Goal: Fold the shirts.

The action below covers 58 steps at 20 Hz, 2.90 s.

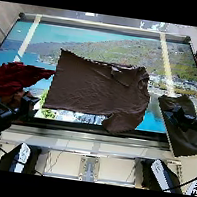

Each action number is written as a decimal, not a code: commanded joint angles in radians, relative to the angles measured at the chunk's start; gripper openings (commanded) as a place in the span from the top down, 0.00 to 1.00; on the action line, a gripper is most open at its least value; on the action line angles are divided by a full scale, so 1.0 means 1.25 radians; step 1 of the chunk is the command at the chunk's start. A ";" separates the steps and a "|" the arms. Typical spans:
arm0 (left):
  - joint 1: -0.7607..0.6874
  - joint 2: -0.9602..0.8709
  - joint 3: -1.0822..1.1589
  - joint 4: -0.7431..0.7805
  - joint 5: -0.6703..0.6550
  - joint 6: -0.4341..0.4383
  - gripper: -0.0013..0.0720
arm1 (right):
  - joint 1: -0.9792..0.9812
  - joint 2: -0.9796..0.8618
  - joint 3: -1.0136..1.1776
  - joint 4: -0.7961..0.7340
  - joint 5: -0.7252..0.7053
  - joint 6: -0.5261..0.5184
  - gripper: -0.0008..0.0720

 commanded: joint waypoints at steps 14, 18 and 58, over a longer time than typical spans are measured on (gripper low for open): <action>-0.250 -0.205 -0.037 -0.278 0.292 0.115 0.18 | -0.001 0.002 -0.018 0.033 -0.021 -0.017 0.40; -0.294 -0.299 -0.016 -0.369 0.319 0.184 0.44 | -0.001 0.002 -0.018 0.033 -0.019 -0.017 0.40; -0.129 0.326 0.460 0.070 0.108 0.285 0.97 | 0.313 0.296 0.312 0.086 0.144 -0.213 0.97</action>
